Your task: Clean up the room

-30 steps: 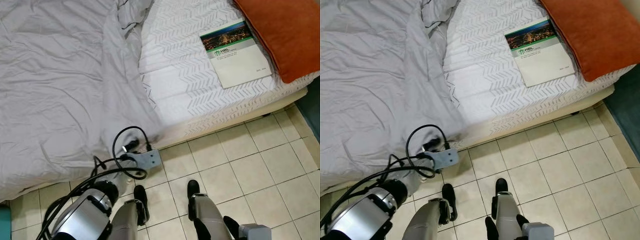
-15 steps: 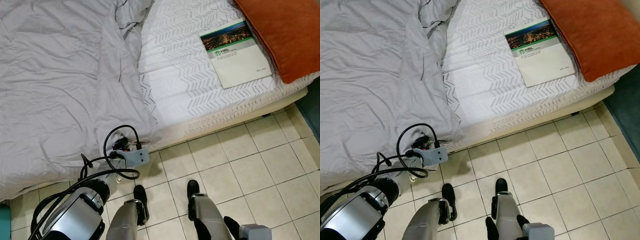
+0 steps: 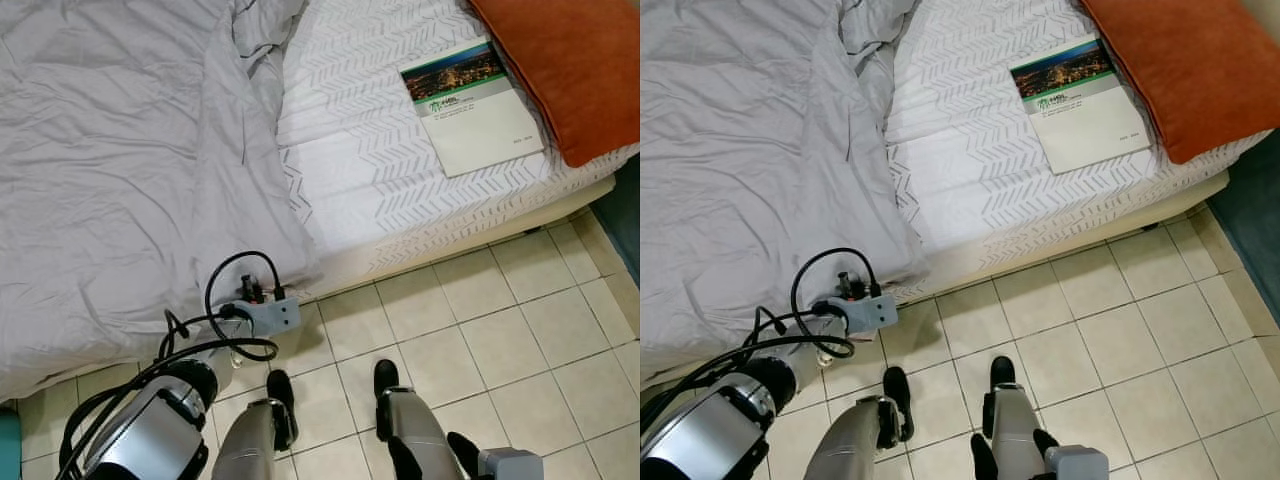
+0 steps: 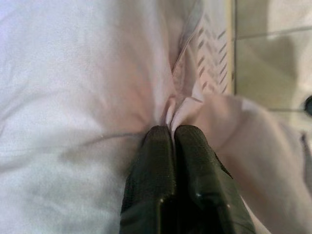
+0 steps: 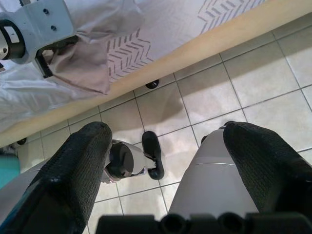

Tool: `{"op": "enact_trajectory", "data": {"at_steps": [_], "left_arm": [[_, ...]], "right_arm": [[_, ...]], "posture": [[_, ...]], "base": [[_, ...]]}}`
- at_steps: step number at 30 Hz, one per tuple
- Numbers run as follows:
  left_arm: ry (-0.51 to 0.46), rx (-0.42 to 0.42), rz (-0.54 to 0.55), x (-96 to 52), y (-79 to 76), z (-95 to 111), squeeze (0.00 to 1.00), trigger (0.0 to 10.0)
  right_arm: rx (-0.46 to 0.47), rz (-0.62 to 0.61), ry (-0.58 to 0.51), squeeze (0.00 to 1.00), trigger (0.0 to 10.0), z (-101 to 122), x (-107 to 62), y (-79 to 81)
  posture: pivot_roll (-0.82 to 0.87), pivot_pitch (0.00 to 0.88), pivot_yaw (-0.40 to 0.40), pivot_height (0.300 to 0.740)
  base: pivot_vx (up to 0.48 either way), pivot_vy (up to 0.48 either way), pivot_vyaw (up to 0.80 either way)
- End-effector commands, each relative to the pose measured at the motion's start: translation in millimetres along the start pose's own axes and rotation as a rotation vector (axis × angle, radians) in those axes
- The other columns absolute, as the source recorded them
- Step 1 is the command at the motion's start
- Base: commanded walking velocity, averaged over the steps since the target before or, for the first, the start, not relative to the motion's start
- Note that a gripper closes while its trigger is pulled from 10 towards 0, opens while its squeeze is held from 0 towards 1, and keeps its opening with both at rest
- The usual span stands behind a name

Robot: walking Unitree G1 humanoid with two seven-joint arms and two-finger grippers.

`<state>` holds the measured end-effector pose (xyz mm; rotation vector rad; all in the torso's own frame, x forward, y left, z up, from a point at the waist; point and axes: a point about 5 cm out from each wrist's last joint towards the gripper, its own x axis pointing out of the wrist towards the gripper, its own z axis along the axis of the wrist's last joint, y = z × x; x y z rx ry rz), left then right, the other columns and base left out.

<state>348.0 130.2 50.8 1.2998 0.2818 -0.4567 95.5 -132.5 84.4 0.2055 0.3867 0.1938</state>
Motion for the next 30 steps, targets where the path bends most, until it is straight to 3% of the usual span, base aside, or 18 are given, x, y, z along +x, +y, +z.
{"op": "enact_trajectory", "data": {"at_steps": [1,4,7,10,11,13,16,17,18,20,21,23,24,26,27,29,30], "left_arm": [[0.001,-0.038,-0.08,-3.1,-21.0,-1,0.0,0.0],[-0.094,-0.067,-0.13,-1.7,-28.9,24,0.0,0.0],[-0.123,-0.079,-0.147,-1.7,-32.1,32,0.0,0.0],[-0.307,-0.166,-0.231,-5.6,-45.9,80,0.0,0.0],[-0.307,-0.166,-0.231,-5.6,-45.9,80,0.0,0.0],[-0.425,-0.238,-0.27,-11.1,-51.1,109,0.0,0.0],[-0.481,-0.267,-0.308,-15.0,-55.3,122,0.0,0.0],[-0.559,-0.305,-0.368,-21.3,-61.4,137,0.0,0.0],[-0.559,-0.305,-0.368,-21.3,-61.4,137,0.0,0.0],[-0.704,-0.364,-0.489,-35.7,-74.5,161,0.0,0.0],[-0.704,-0.364,-0.489,-35.7,-74.5,161,0.0,0.0],[-0.826,-0.387,-0.633,-51.8,-89.9,178,0.0,0.0],[-0.826,-0.387,-0.633,-51.8,-89.9,178,0.0,0.0],[-0.884,-0.382,-0.793,-64.7,-106.6,184,0.0,0.0],[-0.884,-0.382,-0.793,-64.7,-106.6,184,0.0,0.0],[-0.924,-0.433,-0.91,-75.6,-119.7,186,0.0,0.0],[-0.924,-0.433,-0.91,-75.6,-119.7,186,0.0,0.0]], "right_arm": [[0.015,-0.009,0.06,0.0,10.0,-11,-3.8,0.5],[0.015,-0.014,0.059,0.0,10.0,-12,-3.8,-0.2],[0.015,-0.016,0.059,0.0,10.0,-12,-3.9,-0.5],[0.014,-0.019,0.061,0.0,10.0,-13,-2.9,-1.0],[0.014,-0.019,0.061,0.0,10.0,-13,-2.9,-1.0],[0.014,-0.021,0.059,0.0,10.0,-13,-1.4,-1.4],[0.013,-0.021,0.056,0.0,10.0,-13,-1.0,-1.6],[0.011,-0.023,0.053,0.0,10.0,-13,-0.4,-2.3],[0.011,-0.023,0.053,0.0,10.0,-13,-0.4,-2.3],[0.007,-0.027,0.049,0.0,10.0,-13,0.7,-3.3],[0.007,-0.027,0.049,0.0,10.0,-13,0.7,-3.3],[0.002,-0.026,0.049,0.0,10.0,-14,1.9,-3.0],[0.002,-0.026,0.049,0.0,10.0,-14,1.9,-3.0],[-0.001,-0.024,0.05,0.0,10.0,-15,3.0,-2.8],[-0.001,-0.024,0.05,0.0,10.0,-15,3.0,-2.8],[-0.006,-0.022,0.048,0.0,10.0,-15,4.3,-2.6],[-0.006,-0.022,0.048,0.0,10.0,-15,4.3,-2.6]], "posture": [[-0.25,0.525,0.071,0.74],[-0.25,0.524,0.076,0.74],[-0.25,0.522,0.077,0.74],[-0.25,0.517,0.08,0.74],[-0.25,0.517,0.08,0.74],[-0.25,0.506,0.082,0.74],[-0.25,0.506,0.082,0.74],[-0.25,0.499,0.084,0.74],[-0.25,0.499,0.084,0.74],[-0.25,0.49,0.088,0.74],[-0.25,0.49,0.088,0.74],[-0.25,0.486,0.09,0.74],[-0.25,0.486,0.09,0.74],[-0.25,0.483,0.091,0.74],[-0.25,0.483,0.091,0.74],[-0.24,0.48,0.092,0.74],[-0.24,0.48,0.092,0.74]], "base": [[0.0,0.0,0.0],[0.0,0.0,0.0],[0.0,0.0,0.0],[0.0,0.0,0.0],[0.0,0.0,0.0],[0.0,0.0,0.0],[0.0,0.0,0.0],[0.0,0.0,0.0],[0.0,0.0,0.0],[0.0,0.0,0.0],[0.0,0.0,0.0],[0.0,0.0,0.0],[0.0,0.0,0.0],[0.0,0.0,0.0],[0.0,0.0,0.0],[0.0,0.0,0.0],[0.0,0.0,0.0]]}}
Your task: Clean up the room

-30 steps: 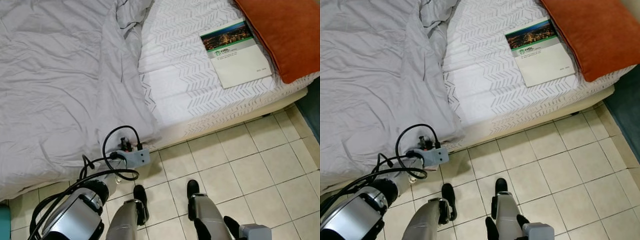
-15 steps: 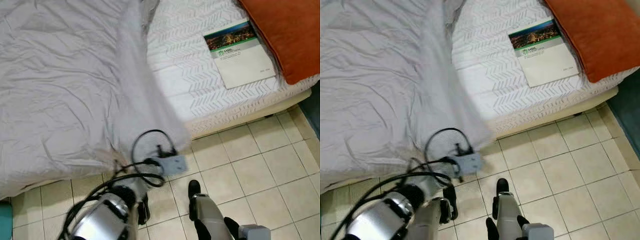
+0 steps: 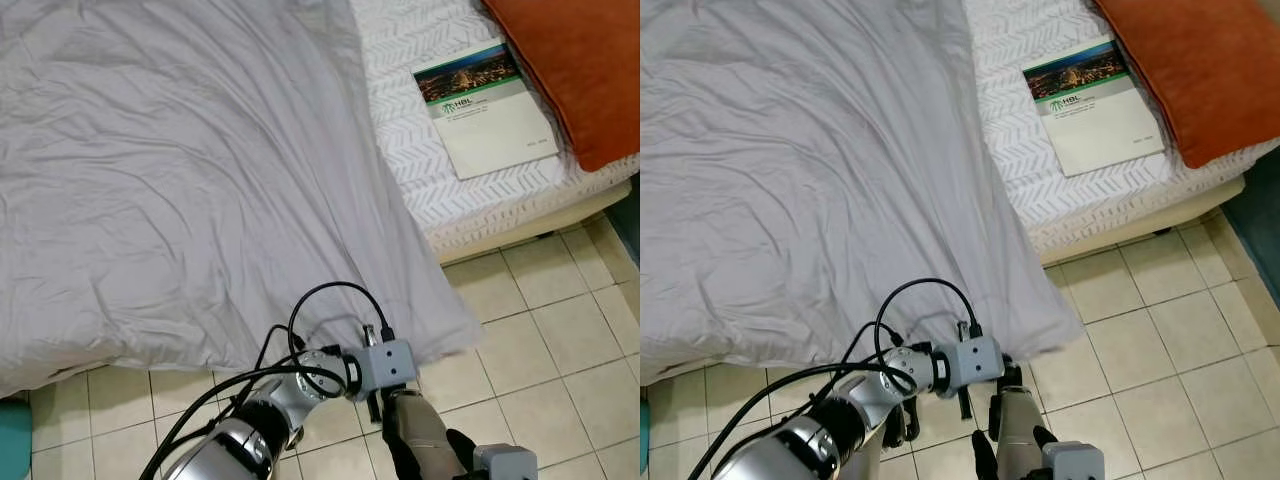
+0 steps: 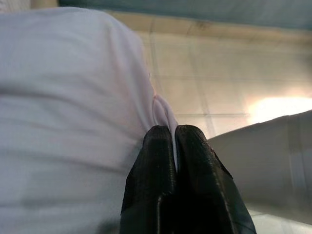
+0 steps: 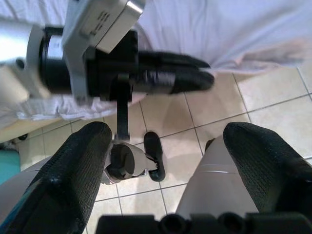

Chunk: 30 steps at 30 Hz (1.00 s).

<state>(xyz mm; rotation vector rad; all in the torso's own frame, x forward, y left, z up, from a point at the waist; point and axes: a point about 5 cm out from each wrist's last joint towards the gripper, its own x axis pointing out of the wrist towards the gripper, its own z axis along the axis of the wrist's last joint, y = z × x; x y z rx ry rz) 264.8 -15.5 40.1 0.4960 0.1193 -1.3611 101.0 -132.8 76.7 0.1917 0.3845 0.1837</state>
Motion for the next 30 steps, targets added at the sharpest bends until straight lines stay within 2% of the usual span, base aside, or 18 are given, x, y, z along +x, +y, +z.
{"op": "enact_trajectory", "data": {"at_steps": [1,2,4,5,6,8,9,10,11,16,20,22,24,25,26,27,30], "left_arm": [[-0.121,-0.108,-0.258,34.8,-61.5,21,0.0,0.0],[-0.152,-0.144,-0.294,34.8,-66.9,22,0.0,0.0],[-0.147,-0.157,-0.298,34.4,-68.5,21,0.0,0.0],[-0.121,-0.166,-0.269,33.4,-65.8,17,0.0,4.7],[-0.095,-0.172,-0.233,32.4,-61.8,13,0.0,10.0],[-0.01,-0.151,-0.117,28.7,-48.4,3,0.0,10.0],[-0.01,-0.151,-0.117,28.7,-48.4,3,0.0,10.0],[0.023,-0.151,-0.062,26.6,-41.4,0,0.0,10.0],[0.046,-0.146,-0.017,24.9,-34.9,-2,1.0,10.0],[0.035,-0.227,0.072,21.9,-17.5,1,1.0,10.0],[-0.011,-0.211,0.198,9.0,10.7,6,1.0,10.0],[-0.04,-0.252,0.278,-5.2,29.6,5,1.0,10.0],[-0.04,-0.252,0.278,-5.2,29.6,5,1.0,10.0],[-0.071,-0.316,0.429,-32.3,52.9,-4,1.0,10.0],[-0.085,-0.363,0.587,-64.2,69.4,-16,1.0,10.0],[-0.085,-0.363,0.587,-64.2,69.4,-16,1.0,10.0],[-0.108,-0.431,0.828,-119.3,79.6,-35,1.0,10.0]], "right_arm": [[0.003,-0.009,0.049,0.0,10.0,-11,-2.8,0.2],[0.001,-0.009,0.048,0.0,10.0,-11,-2.3,-0.3],[0.0,-0.011,0.049,0.0,10.0,-12,-1.8,-1.0],[0.0,-0.014,0.049,0.0,10.0,-12,-1.0,-1.9],[0.0,-0.017,0.048,0.0,10.0,-13,-0.4,-2.6],[-0.003,-0.019,0.046,0.0,10.0,-12,1.4,-3.6],[-0.003,-0.019,0.046,0.0,10.0,-12,1.4,-3.6],[-0.004,-0.019,0.045,0.0,10.0,-12,2.0,-3.9],[-0.006,-0.019,0.044,0.0,10.0,-12,2.6,-4.3],[-0.01,-0.019,0.041,0.0,10.0,-14,6.7,-5.8],[-0.028,-0.04,0.008,0.0,10.0,-10,17.7,-13.3],[-0.049,-0.077,-0.015,0.0,10.0,-9,26.5,-22.0],[-0.049,-0.077,-0.015,0.0,10.0,-9,26.5,-22.0],[-0.077,-0.122,-0.064,0.0,10.0,-2,41.3,-33.1],[-0.096,-0.163,-0.139,0.0,10.0,14,52.5,-40.2],[-0.096,-0.163,-0.139,0.0,10.0,14,52.5,-40.2],[-0.069,-0.183,-0.262,0.0,10.0,42,69.7,-46.6]], "posture": [[-0.24,0.48,0.094,0.74],[-0.24,0.476,0.096,0.74],[-0.24,0.475,0.096,0.74],[-0.23,0.474,0.095,0.74],[-0.23,0.473,0.095,0.74],[-0.23,0.465,0.093,0.74],[-0.23,0.465,0.093,0.74],[-0.23,0.466,0.093,0.74],[-0.23,0.466,0.092,0.74],[-0.23,0.447,0.092,0.74],[-0.23,0.406,0.104,0.74],[-0.21,0.342,0.117,0.74],[-0.21,0.342,0.117,0.74],[-0.18,0.24,0.131,0.74],[-0.18,0.218,0.133,0.74],[-0.18,0.218,0.133,0.74],[-0.14,0.114,0.125,0.74]], "base": [[0.0,0.0,0.0],[0.0,0.0,0.0],[0.0,0.0,0.0],[0.0,0.0,0.0],[0.0,0.0,0.0],[0.0,0.0,0.0],[0.0,0.0,0.0],[0.0,0.0,0.0],[0.0,0.0,0.0],[0.0,0.0,0.0],[0.0,0.0,0.0],[0.0,0.0,0.0],[0.0,0.0,0.0],[0.0,0.0,0.0],[0.0,0.0,0.0],[0.0,0.0,0.0],[0.0,0.0,0.0]]}}
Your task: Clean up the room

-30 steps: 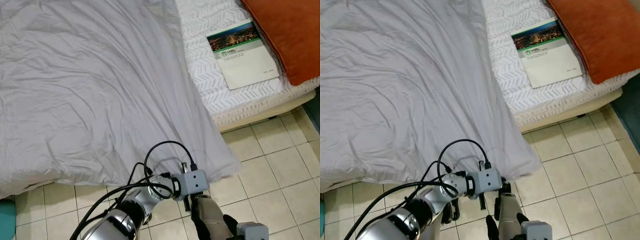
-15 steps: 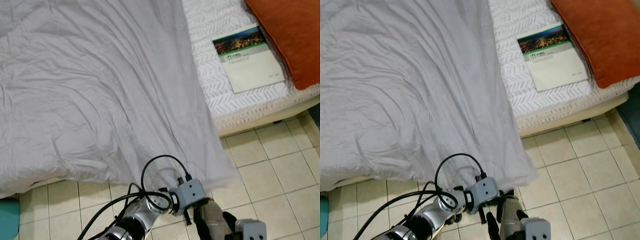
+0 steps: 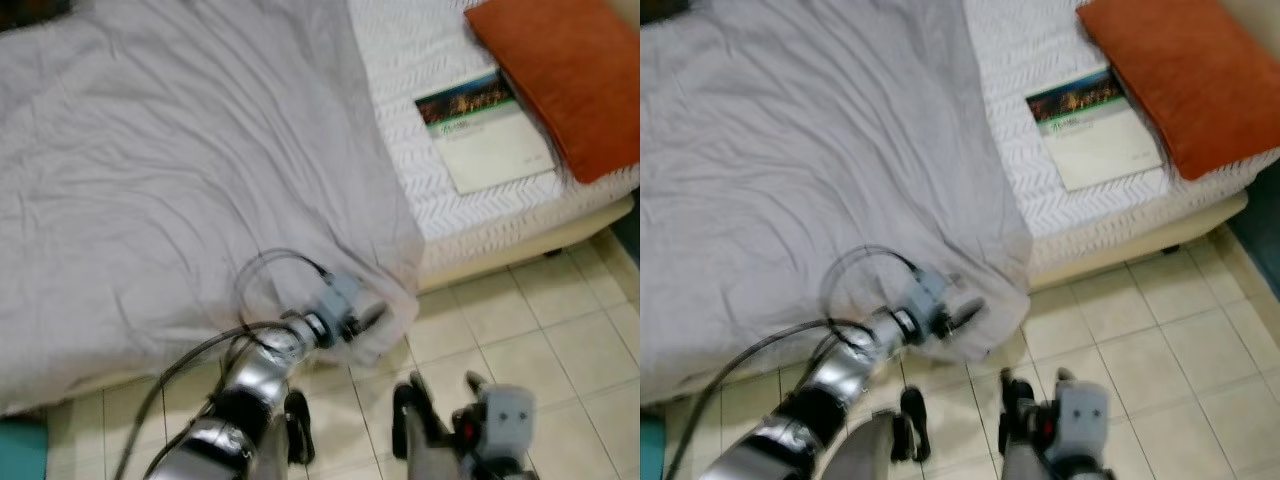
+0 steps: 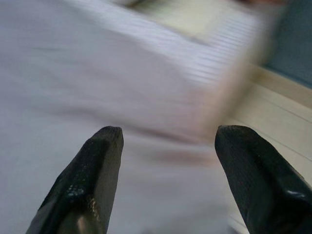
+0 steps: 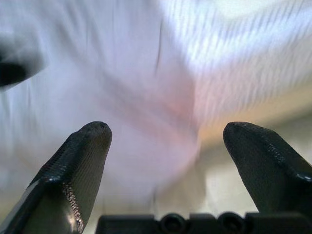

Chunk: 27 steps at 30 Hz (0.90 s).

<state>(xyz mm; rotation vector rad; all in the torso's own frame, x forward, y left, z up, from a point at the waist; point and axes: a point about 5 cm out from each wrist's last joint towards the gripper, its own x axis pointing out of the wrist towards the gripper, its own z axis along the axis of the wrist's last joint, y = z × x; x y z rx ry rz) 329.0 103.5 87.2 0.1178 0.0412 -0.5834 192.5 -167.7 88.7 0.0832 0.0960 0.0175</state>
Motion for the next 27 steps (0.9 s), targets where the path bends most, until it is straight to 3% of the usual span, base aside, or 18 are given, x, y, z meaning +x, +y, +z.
{"op": "enact_trajectory", "data": {"at_steps": [1,4,6,7,9,11,12,15,20,21,22,27], "left_arm": [[0.035,-0.068,0.119,-22.7,16.6,-16,1.0,10.0],[0.016,-0.087,0.245,-44.7,33.2,-17,1.0,10.0],[0.013,-0.096,0.287,-53.1,37.2,-17,1.0,10.0],[0.006,-0.107,0.344,-65.2,41.0,-17,1.0,10.0],[0.011,-0.104,0.398,-83.9,40.7,-18,1.0,10.0],[0.01,-0.121,0.427,-92.1,39.6,-19,1.0,10.0],[0.007,-0.132,0.465,-107.5,34.7,-21,1.0,10.0],[0.017,-0.15,0.482,-112.3,30.9,-24,1.0,10.0],[0.054,-0.178,0.471,-99.5,18.5,-32,1.0,10.0],[0.078,-0.169,0.475,-98.6,17.7,-32,0.42,10.0],[0.09,-0.16,0.469,-97.8,17.6,-33,0.0,10.0],[0.161,-0.117,0.446,-96.7,20.0,-41,0.0,10.0]], "right_arm": [[0.041,-0.032,0.014,0.0,10.0,-6,3.6,-4.0],[0.069,-0.031,-0.014,0.0,10.0,-4,20.8,-7.7],[0.07,-0.025,-0.025,0.0,10.0,-3,26.4,-8.2],[0.074,-0.024,-0.03,0.0,10.0,-3,33.7,-9.4],[0.087,-0.033,-0.032,0.0,10.0,-4,44.9,-12.4],[0.099,-0.037,-0.033,0.0,10.0,-4,49.5,-13.9],[0.1,-0.026,-0.031,0.0,10.0,-5,54.7,-13.2],[0.095,-0.013,-0.026,0.0,10.0,-6,57.4,-12.6],[0.073,0.057,0.0,0.0,10.0,-11,63.0,-5.9],[0.071,0.059,-0.004,0.0,10.0,-11,66.1,-6.6],[0.069,0.059,-0.006,0.0,10.0,-11,67.7,-7.1],[0.059,0.057,-0.027,0.0,10.0,-8,70.5,-8.2]], "posture": [[-0.11,0.071,0.115,0.74],[-0.05,0.0,0.088,0.74],[-0.05,0.0,0.088,0.74],[-0.02,0.0,0.07,0.74],[0.01,0.0,0.048,0.74],[0.02,0.0,0.031,0.74],[0.03,0.0,0.015,0.74],[0.04,0.0,-0.007,0.74],[0.04,0.0,-0.034,0.74],[0.04,0.0,-0.037,0.74],[0.04,0.0,-0.036,0.74],[0.02,0.0,-0.031,0.74]], "base": [[0.0,0.0,0.0],[0.0,0.0,0.0],[0.0,0.0,0.0],[0.0,0.0,0.0],[0.0,0.0,0.0],[0.0,0.0,0.0],[0.0,0.0,0.0],[0.0,0.0,0.0],[0.0,0.288,0.43],[0.0,0.48,0.64],[0.0,0.48,0.63],[0.0,0.096,0.6]]}}
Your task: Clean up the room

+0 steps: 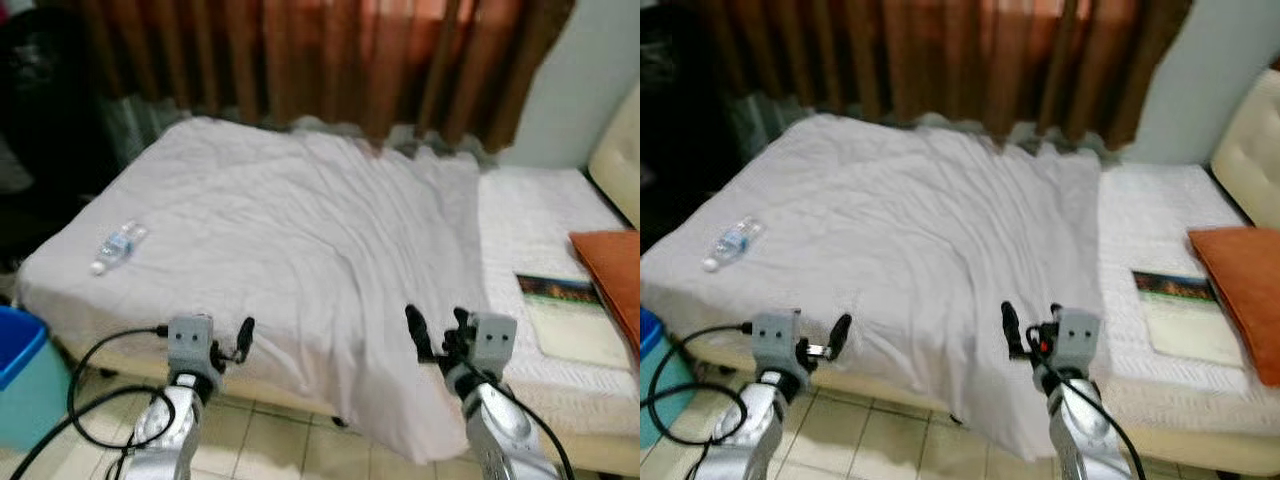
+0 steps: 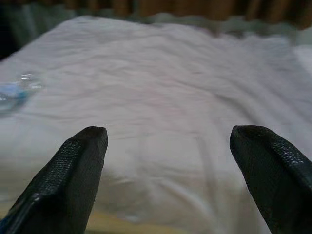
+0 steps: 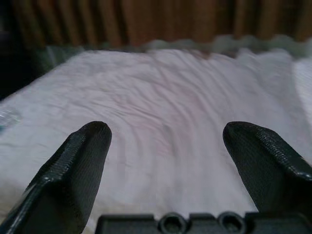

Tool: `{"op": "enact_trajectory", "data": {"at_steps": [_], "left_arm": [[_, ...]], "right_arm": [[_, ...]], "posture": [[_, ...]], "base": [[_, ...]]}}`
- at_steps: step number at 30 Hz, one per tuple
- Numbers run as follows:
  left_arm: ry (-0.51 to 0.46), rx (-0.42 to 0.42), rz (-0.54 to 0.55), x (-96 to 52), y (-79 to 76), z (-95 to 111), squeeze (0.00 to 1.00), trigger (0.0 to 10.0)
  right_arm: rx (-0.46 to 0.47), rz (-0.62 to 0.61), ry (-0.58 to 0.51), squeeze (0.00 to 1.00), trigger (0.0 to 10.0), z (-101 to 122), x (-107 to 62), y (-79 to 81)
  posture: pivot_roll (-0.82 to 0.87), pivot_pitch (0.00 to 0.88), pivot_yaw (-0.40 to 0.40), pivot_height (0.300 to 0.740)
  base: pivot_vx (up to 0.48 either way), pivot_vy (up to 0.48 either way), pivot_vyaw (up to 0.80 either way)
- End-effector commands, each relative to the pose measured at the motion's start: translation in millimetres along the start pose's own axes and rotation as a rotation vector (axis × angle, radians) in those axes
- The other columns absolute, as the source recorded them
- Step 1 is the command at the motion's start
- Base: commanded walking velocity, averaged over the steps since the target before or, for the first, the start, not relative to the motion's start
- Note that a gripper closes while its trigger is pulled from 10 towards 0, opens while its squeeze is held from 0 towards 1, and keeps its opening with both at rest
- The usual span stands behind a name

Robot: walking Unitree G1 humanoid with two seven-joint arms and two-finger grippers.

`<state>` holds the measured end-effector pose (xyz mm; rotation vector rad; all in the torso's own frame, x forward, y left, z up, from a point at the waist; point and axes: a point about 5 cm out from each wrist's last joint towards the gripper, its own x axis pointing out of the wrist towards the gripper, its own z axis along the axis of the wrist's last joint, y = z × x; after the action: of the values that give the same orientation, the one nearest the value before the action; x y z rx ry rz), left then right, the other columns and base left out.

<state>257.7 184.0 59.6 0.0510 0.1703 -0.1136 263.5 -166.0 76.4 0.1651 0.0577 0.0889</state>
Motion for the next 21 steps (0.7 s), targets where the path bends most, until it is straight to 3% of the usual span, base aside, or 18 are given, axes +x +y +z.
{"op": "enact_trajectory", "data": {"at_steps": [1,2,3,7,11,15,16,17,18,21], "left_arm": [[0.0,0.031,-0.075,-3.3,-8.9,-4,0.0,10.0],[0.0,0.031,-0.075,-3.3,-8.9,-4,0.0,10.0],[-0.065,0.096,-0.157,-17.7,-12.4,-4,0.0,10.0],[-0.065,0.043,-0.218,-29.9,-19.7,-4,0.0,10.0],[-0.068,0.027,-0.198,-14.5,-29.4,7,0.0,10.0],[-0.064,-0.006,-0.189,-11.0,-29.4,8,0.0,10.0],[-0.072,-0.129,-0.029,-12.2,-6.4,9,0.0,10.0],[-0.072,-0.129,-0.029,-12.2,-6.4,9,0.0,10.0],[-0.075,-0.195,0.103,-15.7,10.7,9,0.0,10.0],[-0.102,-0.201,0.182,-32.9,23.4,14,0.0,10.0]], "right_arm": [[-0.011,-0.037,-0.001,0.0,10.0,-1,-7.3,-11.7],[-0.011,-0.037,-0.001,0.0,10.0,-1,-7.3,-11.7],[0.001,-0.068,-0.009,0.0,10.0,-2,-16.7,-18.1],[-0.022,-0.087,0.008,0.0,10.0,-10,-31.3,-25.4],[-0.03,-0.086,0.02,0.0,10.0,-15,-31.0,-26.2],[-0.032,-0.09,0.006,0.0,10.0,-12,-29.4,-27.0],[-0.028,-0.162,-0.034,0.0,10.0,-6,-36.5,-37.2],[-0.028,-0.162,-0.034,0.0,10.0,-6,-36.5,-37.2],[-0.027,-0.215,-0.053,0.0,10.0,-4,-44.2,-46.2],[0.006,-0.259,-0.06,0.0,10.0,-3,-60.5,-52.9]], "posture": [[0.01,0.0,-0.027,0.74],[0.01,0.0,-0.027,0.74],[0.0,0.0,-0.022,0.74],[-0.01,0.0,-0.012,0.74],[-0.01,0.0,-0.001,0.74],[-0.01,0.0,0.005,0.74],[-0.01,0.0,0.018,0.74],[-0.01,0.0,0.018,0.74],[-0.01,0.0,0.021,0.74],[-0.01,0.0,0.013,0.74]], "base": [[0.0,0.0,0.0],[0.0,0.0,0.0],[0.0,0.0,0.0],[0.0,0.0,0.0],[0.0,0.0,0.0],[0.0,0.0,0.0],[0.0,0.0,0.0],[0.0,0.0,0.0],[0.0,0.0,0.0],[0.0,0.0,0.0]]}}
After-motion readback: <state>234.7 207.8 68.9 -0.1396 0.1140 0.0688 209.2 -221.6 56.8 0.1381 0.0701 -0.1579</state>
